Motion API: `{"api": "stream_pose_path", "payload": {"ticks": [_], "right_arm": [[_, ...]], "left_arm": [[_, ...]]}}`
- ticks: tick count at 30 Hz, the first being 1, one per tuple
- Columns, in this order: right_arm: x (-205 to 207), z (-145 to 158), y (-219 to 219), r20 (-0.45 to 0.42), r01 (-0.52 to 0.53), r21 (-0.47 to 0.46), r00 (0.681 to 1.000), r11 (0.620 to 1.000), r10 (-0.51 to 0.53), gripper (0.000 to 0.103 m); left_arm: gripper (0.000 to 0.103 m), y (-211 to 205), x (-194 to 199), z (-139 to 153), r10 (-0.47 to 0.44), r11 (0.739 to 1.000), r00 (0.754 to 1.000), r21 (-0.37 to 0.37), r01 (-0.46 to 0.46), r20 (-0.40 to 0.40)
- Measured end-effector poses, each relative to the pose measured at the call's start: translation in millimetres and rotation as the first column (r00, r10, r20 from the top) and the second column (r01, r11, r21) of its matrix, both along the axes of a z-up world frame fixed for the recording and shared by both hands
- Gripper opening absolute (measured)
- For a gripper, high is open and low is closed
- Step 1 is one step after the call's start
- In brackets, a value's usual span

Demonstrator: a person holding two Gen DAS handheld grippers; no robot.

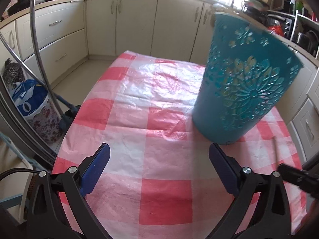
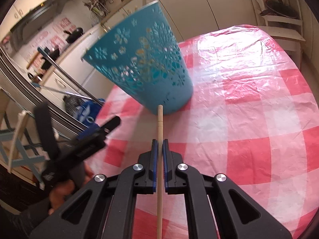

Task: Organize utensils
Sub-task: 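Release the chopstick from the left gripper into the teal basket, then close the right gripper on the last chopstick and lift it over the basket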

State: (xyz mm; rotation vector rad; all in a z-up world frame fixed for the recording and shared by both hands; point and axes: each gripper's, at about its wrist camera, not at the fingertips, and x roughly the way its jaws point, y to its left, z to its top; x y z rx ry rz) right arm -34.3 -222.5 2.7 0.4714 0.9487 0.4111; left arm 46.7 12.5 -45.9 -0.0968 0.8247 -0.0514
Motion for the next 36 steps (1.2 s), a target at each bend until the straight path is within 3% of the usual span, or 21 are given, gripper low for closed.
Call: {"api": "stream_pose_path", "payload": {"ticks": [6,13,24,30,36], "right_arm": [[-2,21,-17,0.064,0.029,0.119,0.997,0.992,-0.037,0.006],[-4,46,-19,0.165,0.03,0.162,0.985,0.986,-0.057,0.006],[-19,98,-4,0.298,-0.014,0.099,0.954,0.995,-0.016,0.006],[-20,152,-7,0.378,-0.021,0.13,0.925,0.991,-0.03,0.006],[-7,220,-9,0.495,0.003,0.106,0.867,0.994,-0.055,0.006]], "left_arm": [[0.095,-2,-2,1,0.015,1.0,1.0,0.016,-0.015,0.005],[0.095,1,2,-1,0.016,1.0,1.0,0.018,-0.015,-0.016],[0.095,3,4,-3,0.017,1.0,1.0,0.005,-0.017,-0.019],[0.095,4,4,-3,0.017,1.0,1.0,-0.001,-0.017,-0.019],[0.095,5,5,-3,0.019,1.0,1.0,-0.01,-0.019,-0.017]]}}
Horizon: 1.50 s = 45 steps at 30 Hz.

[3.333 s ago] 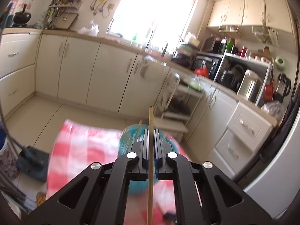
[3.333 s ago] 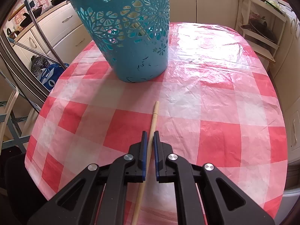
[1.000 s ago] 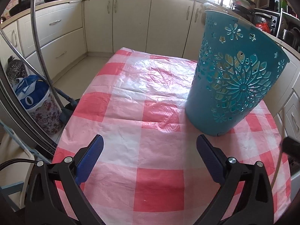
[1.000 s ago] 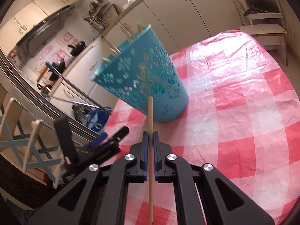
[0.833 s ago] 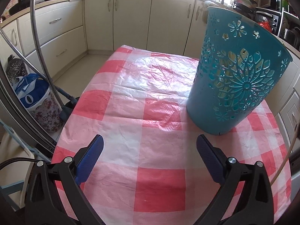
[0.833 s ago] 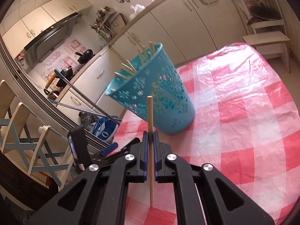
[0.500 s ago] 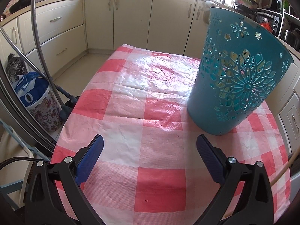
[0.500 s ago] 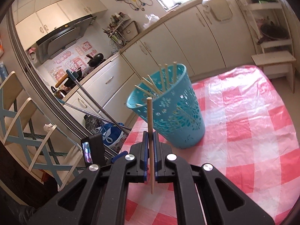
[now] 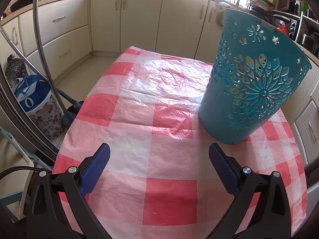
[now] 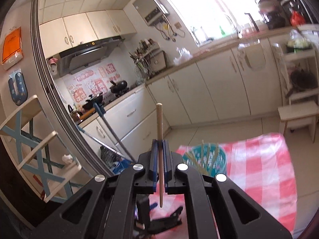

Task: Organize utensils
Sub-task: 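Close the right gripper on the last chopstick and lift it over the basket, then open the right gripper to drop the chopstick into the basket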

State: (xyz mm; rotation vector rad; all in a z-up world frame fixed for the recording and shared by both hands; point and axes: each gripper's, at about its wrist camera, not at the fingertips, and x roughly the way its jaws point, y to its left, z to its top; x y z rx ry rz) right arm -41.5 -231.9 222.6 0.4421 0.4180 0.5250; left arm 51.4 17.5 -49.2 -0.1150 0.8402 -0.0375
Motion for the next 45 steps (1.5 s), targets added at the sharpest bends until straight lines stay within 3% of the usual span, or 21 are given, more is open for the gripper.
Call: {"api": "stream_pose_path", "payload": {"ticks": [4,7,13,18,24,27,30,32,34,37,43,45], "right_arm": [[17,20,3,0.04,0.07,-0.044,0.997,0.997,-0.068,0.006],[34,15,9,0.038,0.122,-0.096,0.992,0.988,-0.119,0.006],[74,-30,28,-0.027,0.182,-0.235,0.981,0.955,-0.193,0.006],[92,-74,42,-0.109,0.166,-0.295,0.973,0.941,-0.205,0.006],[95,-102,56,-0.164,0.122,-0.36,0.968,0.925,-0.192,0.007],[87,-104,53,-0.164,0.138,-0.349,0.965,0.927,-0.205,0.02],[73,-99,47,-0.16,0.157,-0.334,0.962,0.929,-0.22,0.022],[59,-96,44,-0.16,0.166,-0.328,0.96,0.93,-0.228,0.031],[43,-93,39,-0.162,0.178,-0.325,0.957,0.929,-0.24,0.051],[8,-91,34,-0.169,0.207,-0.339,0.946,0.918,-0.276,0.067],[-55,-96,33,-0.212,0.251,-0.396,0.911,0.883,-0.354,0.094],[-79,-99,37,-0.22,0.263,-0.424,0.898,0.867,-0.38,0.096]], "left_arm": [[0.095,0,0,0,0.0,1.0,1.0,-0.002,0.0,0.0],[0.095,1,0,0,0.002,1.0,1.0,-0.004,-0.002,0.0],[0.095,2,0,0,0.003,1.0,1.0,-0.01,-0.003,0.002],[0.095,0,2,-1,0.001,1.0,1.0,-0.004,-0.001,-0.005],[0.095,-2,3,-1,0.002,1.0,1.0,0.006,-0.002,-0.013],[0.095,0,3,-1,0.003,1.0,1.0,-0.002,-0.003,-0.015],[0.095,3,3,-2,0.013,1.0,1.0,-0.017,-0.013,-0.023],[0.095,7,2,-2,0.025,0.999,0.999,-0.022,-0.026,-0.034],[0.095,8,-3,-1,0.04,0.999,0.998,0.012,-0.039,-0.042],[0.095,13,-19,3,0.066,0.996,0.996,0.066,-0.062,-0.062],[0.095,30,-72,45,0.073,0.995,0.997,0.074,-0.071,-0.022],[0.095,33,-91,64,0.083,0.993,0.997,0.079,-0.083,0.003]]}}
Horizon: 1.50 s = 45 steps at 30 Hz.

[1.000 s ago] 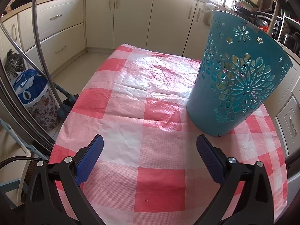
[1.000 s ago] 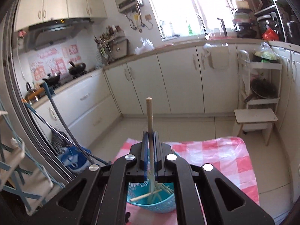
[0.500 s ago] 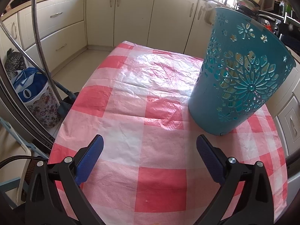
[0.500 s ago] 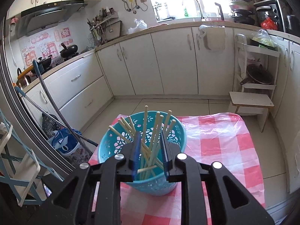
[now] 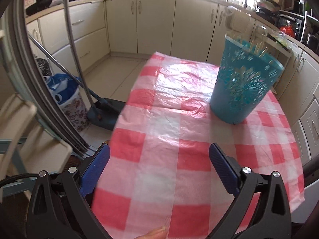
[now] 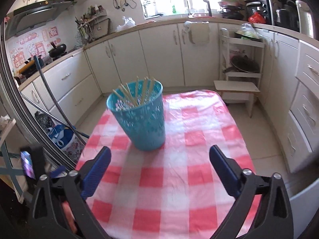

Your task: Organize utensils

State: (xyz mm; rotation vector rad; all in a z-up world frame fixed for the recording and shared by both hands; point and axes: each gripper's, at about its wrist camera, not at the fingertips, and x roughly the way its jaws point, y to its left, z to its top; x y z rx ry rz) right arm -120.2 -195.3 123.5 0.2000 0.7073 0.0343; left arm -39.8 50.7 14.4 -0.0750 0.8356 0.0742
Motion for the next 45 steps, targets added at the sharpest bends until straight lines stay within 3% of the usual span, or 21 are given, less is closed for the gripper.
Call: {"api": "stream_pose_path", "payload": {"ticks": [7,13,19,25,31,38,45], "right_arm": [[-66,-3,14,-0.089,0.047,-0.033,0.995,0.998,-0.05,0.096],[-121,25,25,-0.028,0.03,-0.034,0.999,0.999,-0.031,0.096],[-164,62,30,-0.012,0.029,0.032,1.0,0.999,-0.029,0.096],[-209,90,38,0.009,0.051,0.109,0.999,0.993,-0.053,0.096],[-248,101,55,0.012,0.035,0.114,0.999,0.993,-0.036,0.096],[-290,95,69,0.02,0.037,0.131,0.999,0.991,-0.04,0.096],[-309,96,76,0.047,0.025,0.113,0.998,0.993,-0.031,0.096]], "left_arm": [[0.095,2,-71,58,-0.02,1.0,0.999,0.014,0.019,0.045],[0.095,-4,-132,98,-0.12,0.992,0.99,0.037,0.118,0.07],[0.095,-2,-188,141,-0.143,0.99,0.976,0.039,0.138,0.166],[0.095,5,-228,171,-0.135,0.991,0.971,0.02,0.134,0.195],[0.095,7,-266,178,-0.104,0.994,0.982,0.035,0.1,0.157],[0.095,1,-311,179,-0.11,0.979,0.977,0.19,0.075,0.182],[0.095,17,-331,182,-0.135,0.985,0.972,0.128,0.111,0.192]]}}
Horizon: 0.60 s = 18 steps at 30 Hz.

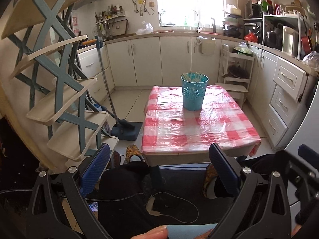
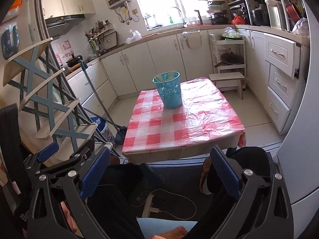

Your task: Organize utensils

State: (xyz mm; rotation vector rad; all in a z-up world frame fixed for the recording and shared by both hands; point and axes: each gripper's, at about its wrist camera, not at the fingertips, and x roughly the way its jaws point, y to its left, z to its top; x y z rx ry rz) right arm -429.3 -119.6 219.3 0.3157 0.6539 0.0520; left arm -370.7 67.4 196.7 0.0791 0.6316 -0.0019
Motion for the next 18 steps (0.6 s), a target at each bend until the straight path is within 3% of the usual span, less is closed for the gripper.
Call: {"api": "stream_pose_path", "payload": {"ticks": [8,18], "right_arm": [[-20,0,7,0.075,-0.034,-0.008,0.997,0.999,0.035,0.096],[-25,-5,12,0.053,-0.022,-0.037,0.998,0.999,0.024,0.096]], "left_arm": [[0.095,0,0,0,0.053,0.996,0.998,0.07,-0.051,-0.024],[0.095,9,-10,3,0.006,1.0,1.0,-0.018,-0.006,-0.001]]}}
